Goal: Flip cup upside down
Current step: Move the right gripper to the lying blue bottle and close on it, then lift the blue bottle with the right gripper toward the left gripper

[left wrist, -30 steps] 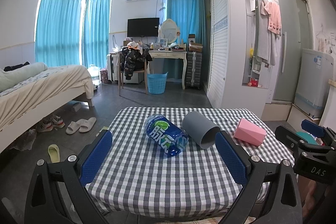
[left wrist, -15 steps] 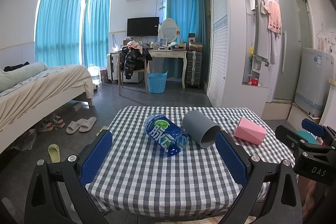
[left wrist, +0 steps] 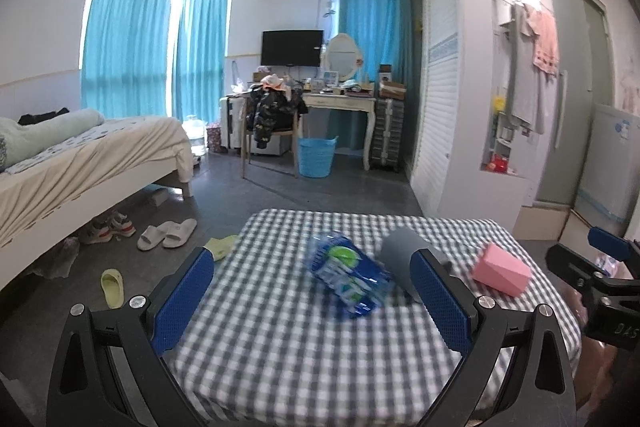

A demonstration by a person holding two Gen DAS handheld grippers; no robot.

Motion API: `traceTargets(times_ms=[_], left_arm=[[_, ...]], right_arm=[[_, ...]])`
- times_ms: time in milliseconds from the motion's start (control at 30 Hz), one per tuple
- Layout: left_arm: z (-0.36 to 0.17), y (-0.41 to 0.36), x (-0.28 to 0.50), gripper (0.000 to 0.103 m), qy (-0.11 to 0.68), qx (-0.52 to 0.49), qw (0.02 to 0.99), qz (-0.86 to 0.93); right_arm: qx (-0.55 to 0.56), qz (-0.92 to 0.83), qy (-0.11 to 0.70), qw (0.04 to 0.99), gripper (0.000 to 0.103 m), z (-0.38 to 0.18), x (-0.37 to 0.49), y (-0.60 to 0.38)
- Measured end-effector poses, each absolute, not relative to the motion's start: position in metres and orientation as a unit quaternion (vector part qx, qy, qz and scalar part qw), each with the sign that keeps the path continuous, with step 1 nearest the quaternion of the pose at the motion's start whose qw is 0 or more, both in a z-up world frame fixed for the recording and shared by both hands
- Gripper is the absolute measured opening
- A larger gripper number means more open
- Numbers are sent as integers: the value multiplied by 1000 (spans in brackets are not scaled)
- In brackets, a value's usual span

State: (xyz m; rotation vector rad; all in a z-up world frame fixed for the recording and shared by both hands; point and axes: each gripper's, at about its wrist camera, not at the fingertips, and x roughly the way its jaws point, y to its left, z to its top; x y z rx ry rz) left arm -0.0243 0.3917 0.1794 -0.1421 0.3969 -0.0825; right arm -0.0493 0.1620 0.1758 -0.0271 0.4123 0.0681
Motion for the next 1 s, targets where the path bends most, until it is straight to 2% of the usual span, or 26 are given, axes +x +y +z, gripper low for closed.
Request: traceTargets(times_ms=[267,767,933,1000], left_arm=[[153,447,25,102,229,-74,970,22],[88,500,83,102,295,-107,948,55],[78,502,96,102,310,-109,943,47],[75,505,97,102,312,-113,943,43]], right_arm=[[-58,106,239,963,103,175,14,217],[-125,184,351,910,102,95,135,315],[-166,180,374,894,97,74,155,332],[-172,179,389,887,92,63,162,336]])
